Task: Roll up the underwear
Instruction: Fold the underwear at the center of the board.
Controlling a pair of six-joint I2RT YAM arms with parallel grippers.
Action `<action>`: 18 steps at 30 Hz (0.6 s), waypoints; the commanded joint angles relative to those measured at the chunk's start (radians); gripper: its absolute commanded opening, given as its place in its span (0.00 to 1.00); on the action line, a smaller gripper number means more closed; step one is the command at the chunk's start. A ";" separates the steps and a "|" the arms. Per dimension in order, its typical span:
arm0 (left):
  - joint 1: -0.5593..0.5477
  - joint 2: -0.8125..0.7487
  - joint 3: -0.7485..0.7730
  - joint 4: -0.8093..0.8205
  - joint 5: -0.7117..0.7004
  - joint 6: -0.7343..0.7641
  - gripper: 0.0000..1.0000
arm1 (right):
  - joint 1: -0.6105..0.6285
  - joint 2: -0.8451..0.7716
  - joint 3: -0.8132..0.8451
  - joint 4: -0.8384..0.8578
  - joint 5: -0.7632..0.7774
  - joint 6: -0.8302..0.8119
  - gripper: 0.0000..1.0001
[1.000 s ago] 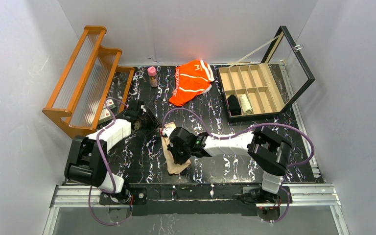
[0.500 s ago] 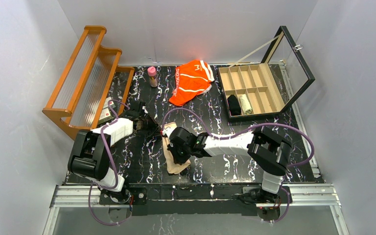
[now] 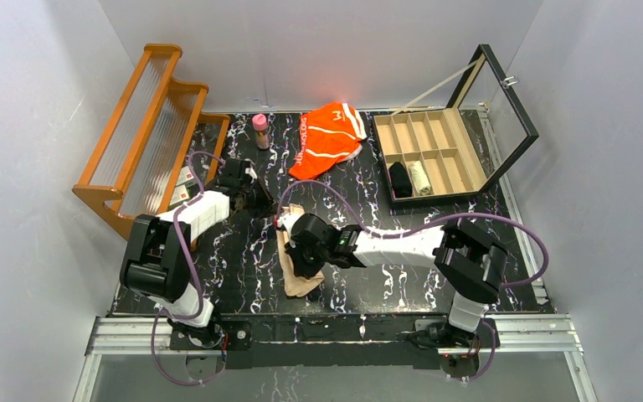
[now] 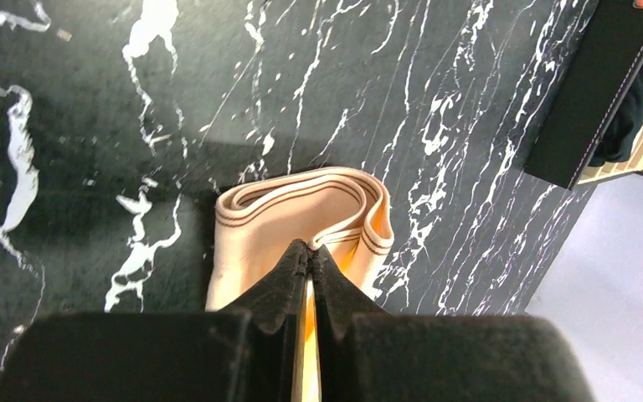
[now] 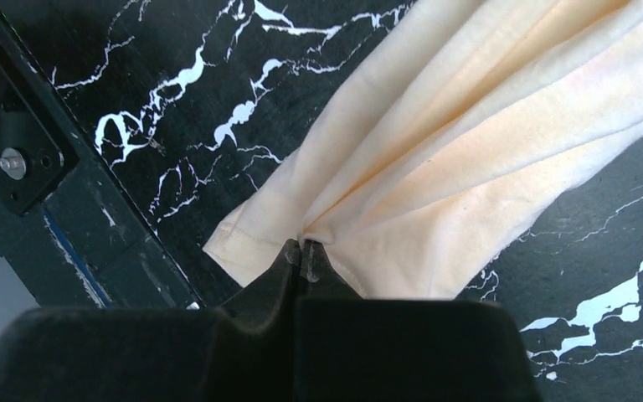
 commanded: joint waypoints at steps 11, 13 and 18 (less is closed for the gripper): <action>0.046 0.201 0.112 -0.002 0.017 0.227 0.00 | 0.006 0.091 0.144 -0.043 -0.018 0.013 0.01; 0.049 0.212 0.115 0.000 0.011 0.242 0.00 | 0.006 0.117 0.158 -0.054 -0.026 0.021 0.01; 0.051 0.225 0.150 -0.044 0.012 0.272 0.10 | 0.005 0.143 0.169 -0.058 -0.024 0.047 0.02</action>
